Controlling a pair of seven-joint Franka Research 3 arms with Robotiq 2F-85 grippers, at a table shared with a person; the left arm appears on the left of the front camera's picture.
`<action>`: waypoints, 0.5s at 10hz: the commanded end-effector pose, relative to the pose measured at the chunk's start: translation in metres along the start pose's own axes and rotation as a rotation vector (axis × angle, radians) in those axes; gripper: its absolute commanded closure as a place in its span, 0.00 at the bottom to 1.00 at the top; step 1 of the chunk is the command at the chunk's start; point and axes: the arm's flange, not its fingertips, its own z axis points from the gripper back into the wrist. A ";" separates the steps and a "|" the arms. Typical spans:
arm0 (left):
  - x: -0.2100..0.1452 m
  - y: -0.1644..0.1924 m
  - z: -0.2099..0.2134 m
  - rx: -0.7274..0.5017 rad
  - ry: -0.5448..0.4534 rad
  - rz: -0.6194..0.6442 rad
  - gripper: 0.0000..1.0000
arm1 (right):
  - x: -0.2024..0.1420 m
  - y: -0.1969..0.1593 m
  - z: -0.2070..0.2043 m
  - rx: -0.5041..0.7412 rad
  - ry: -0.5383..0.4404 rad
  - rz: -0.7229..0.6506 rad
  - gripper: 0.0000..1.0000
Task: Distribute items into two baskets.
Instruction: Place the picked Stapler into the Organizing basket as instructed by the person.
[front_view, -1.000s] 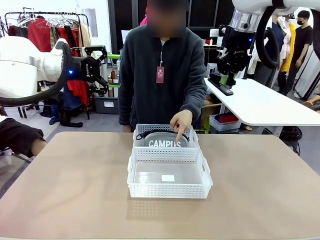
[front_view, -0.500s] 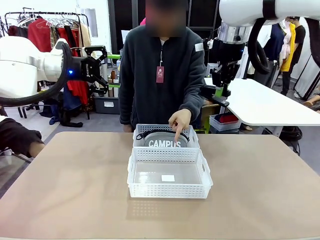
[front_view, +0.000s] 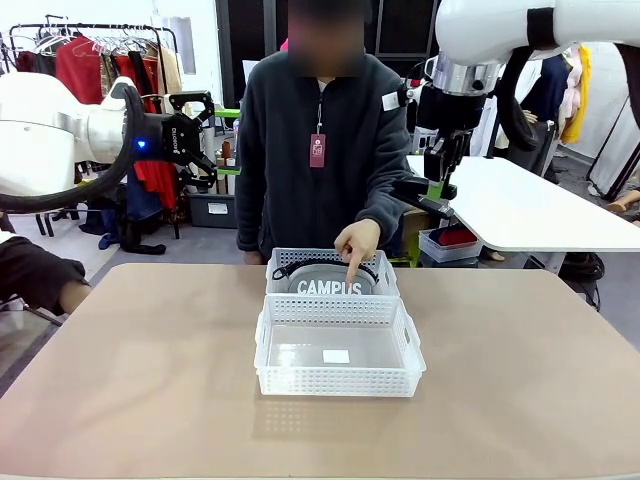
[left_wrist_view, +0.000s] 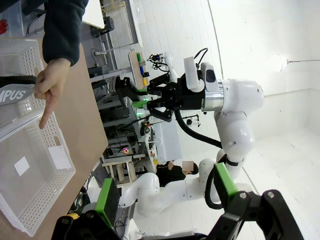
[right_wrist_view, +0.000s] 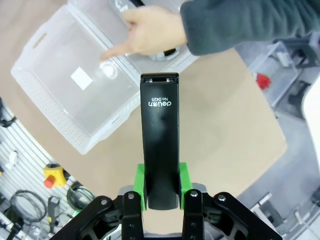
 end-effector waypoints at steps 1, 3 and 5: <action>-0.002 -0.002 0.000 -0.018 -0.008 0.002 0.00 | 0.001 0.000 -0.002 0.011 0.024 -0.003 1.00; -0.002 -0.002 0.000 -0.018 -0.008 0.002 0.00 | 0.001 0.000 -0.002 0.011 0.024 -0.003 1.00; -0.002 -0.002 0.000 -0.018 -0.008 0.002 0.00 | 0.007 0.012 -0.011 -0.001 -0.002 0.088 1.00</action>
